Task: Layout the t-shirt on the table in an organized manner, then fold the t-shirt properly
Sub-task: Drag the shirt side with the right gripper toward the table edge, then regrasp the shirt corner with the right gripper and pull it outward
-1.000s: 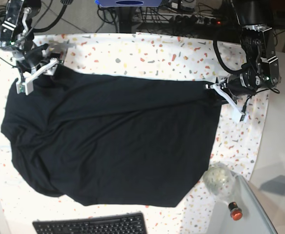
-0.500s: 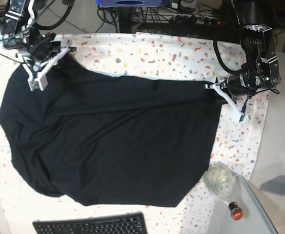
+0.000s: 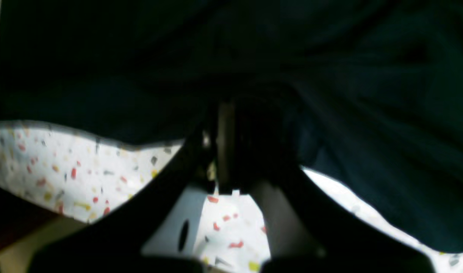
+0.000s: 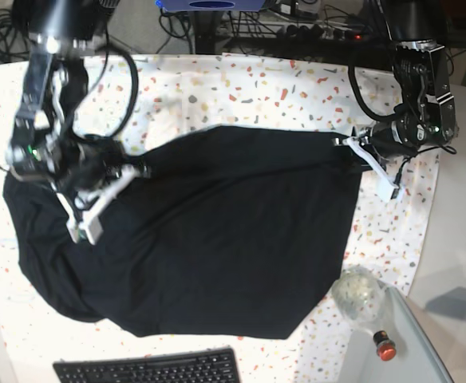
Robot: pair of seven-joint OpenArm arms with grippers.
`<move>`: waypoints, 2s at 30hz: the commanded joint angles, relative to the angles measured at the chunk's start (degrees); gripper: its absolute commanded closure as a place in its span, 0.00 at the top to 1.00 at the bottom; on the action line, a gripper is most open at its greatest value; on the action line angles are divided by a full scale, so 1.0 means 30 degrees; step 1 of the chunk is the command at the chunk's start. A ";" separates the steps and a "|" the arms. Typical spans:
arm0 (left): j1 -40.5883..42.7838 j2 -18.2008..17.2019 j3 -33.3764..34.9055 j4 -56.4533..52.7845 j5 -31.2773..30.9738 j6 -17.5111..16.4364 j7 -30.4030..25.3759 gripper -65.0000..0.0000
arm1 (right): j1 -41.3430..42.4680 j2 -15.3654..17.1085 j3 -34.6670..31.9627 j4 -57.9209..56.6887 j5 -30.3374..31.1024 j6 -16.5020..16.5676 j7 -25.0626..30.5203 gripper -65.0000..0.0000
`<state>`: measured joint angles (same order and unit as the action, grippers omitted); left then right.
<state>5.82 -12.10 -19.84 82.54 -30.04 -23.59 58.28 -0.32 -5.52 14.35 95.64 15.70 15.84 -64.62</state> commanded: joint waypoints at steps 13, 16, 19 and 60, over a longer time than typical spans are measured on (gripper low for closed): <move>-0.0198 -0.0231 -0.0084 0.0281 0.0593 -0.0062 -0.0248 0.00 | 0.2377 0.2968 -0.3362 -0.2384 0.0201 0.0011 0.4031 0.62; -0.0227 -0.0114 -0.0084 0.0281 0.1882 -0.0062 -0.0248 0.00 | 0.0384 0.2997 -0.1691 0.1250 0.0113 0.0011 0.4470 0.57; -0.0257 -0.0085 -0.0143 0.0369 0.2175 -0.0062 -0.0248 0.00 | -0.2019 0.2440 0.1063 0.3887 0.0201 0.0011 0.4939 0.53; -0.0227 -0.0055 -0.0114 0.0310 0.2175 -0.0062 -0.0248 0.00 | -0.2458 0.0184 1.1495 -0.6633 0.5476 0.2971 0.7108 0.50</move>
<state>5.69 -11.64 -19.94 82.61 -22.92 -23.62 58.11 -7.99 -5.39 48.75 75.20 32.21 24.69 -43.72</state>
